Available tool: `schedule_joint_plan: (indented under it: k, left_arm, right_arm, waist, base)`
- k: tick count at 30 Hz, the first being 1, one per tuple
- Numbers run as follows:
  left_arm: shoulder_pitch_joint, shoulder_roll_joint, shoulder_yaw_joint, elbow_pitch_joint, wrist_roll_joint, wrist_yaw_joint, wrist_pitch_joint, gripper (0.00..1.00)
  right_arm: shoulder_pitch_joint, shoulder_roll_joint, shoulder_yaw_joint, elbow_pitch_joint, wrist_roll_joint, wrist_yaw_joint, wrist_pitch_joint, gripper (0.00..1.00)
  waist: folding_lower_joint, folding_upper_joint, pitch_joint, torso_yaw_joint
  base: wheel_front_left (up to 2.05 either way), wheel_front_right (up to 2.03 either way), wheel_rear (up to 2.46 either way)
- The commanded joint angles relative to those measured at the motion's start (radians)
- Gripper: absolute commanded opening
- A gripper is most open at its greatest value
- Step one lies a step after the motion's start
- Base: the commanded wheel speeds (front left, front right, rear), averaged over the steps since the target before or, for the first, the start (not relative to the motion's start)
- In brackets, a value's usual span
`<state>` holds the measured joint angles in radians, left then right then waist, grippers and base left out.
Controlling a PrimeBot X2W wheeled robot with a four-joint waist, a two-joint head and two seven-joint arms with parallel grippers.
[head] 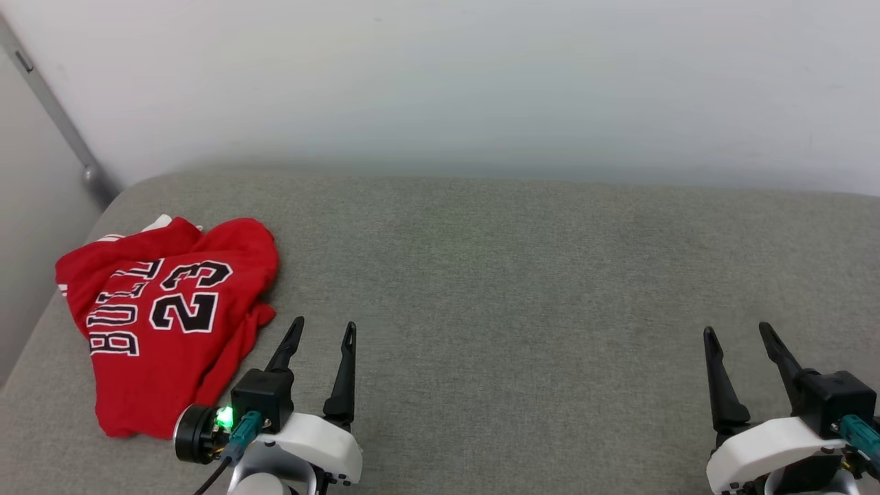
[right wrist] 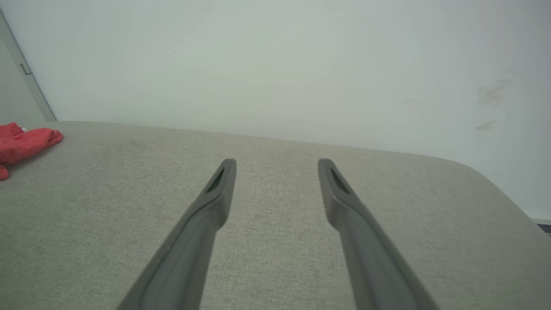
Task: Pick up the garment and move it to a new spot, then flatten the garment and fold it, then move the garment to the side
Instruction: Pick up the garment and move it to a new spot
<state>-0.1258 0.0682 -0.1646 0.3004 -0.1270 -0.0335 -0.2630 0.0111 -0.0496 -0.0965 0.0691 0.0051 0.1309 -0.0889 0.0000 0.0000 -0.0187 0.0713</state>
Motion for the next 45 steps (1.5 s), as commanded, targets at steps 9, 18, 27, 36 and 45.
schedule_joint_plan:
  k: [9, 18, 27, 36, 45]
  left_arm:
    - [-0.025, 0.001, 0.042, 0.013, -0.018, 0.016, -0.003, 1.0]
    - [-0.032, 0.008, 0.095, 0.011, -0.037, 0.022, -0.003, 1.0]
    - [-0.016, 0.01, 0.126, 0.009, -0.051, 0.017, -0.003, 1.0]
    - [-0.033, 0.005, 0.139, 0.012, -0.055, 0.017, -0.003, 1.0]
    - [-0.154, 0.01, 0.146, 0.032, -0.062, 0.001, -0.003, 1.0]
  right_arm:
    - [0.009, -0.001, 0.013, -0.013, 0.001, 0.0, -0.002, 1.0]
    - [-0.009, -0.001, 0.047, -0.023, 0.012, 0.0, 0.001, 1.0]
    - [-0.025, -0.001, 0.079, -0.023, 0.021, 0.0, -0.009, 1.0]
    - [-0.03, -0.001, 0.089, -0.029, 0.01, 0.0, 0.002, 1.0]
    - [-0.055, -0.001, 0.105, -0.058, -0.012, 0.0, 0.03, 1.0]
  waist:
    - [0.0, 0.0, 0.002, 0.146]
    - [0.0, 0.0, 0.013, 0.326]
    - [0.0, 0.0, 0.025, 0.428]
    - [0.0, 0.0, 0.033, 0.443]
    - [0.0, 0.0, 0.085, 0.377]
  base:
    - [0.0, 0.0, 0.0]
    - [0.0, 0.0, 0.0]
    - [0.0, 0.0, 0.0]
    - [0.0, 0.0, 0.0]
    - [0.0, 0.0, 0.0]
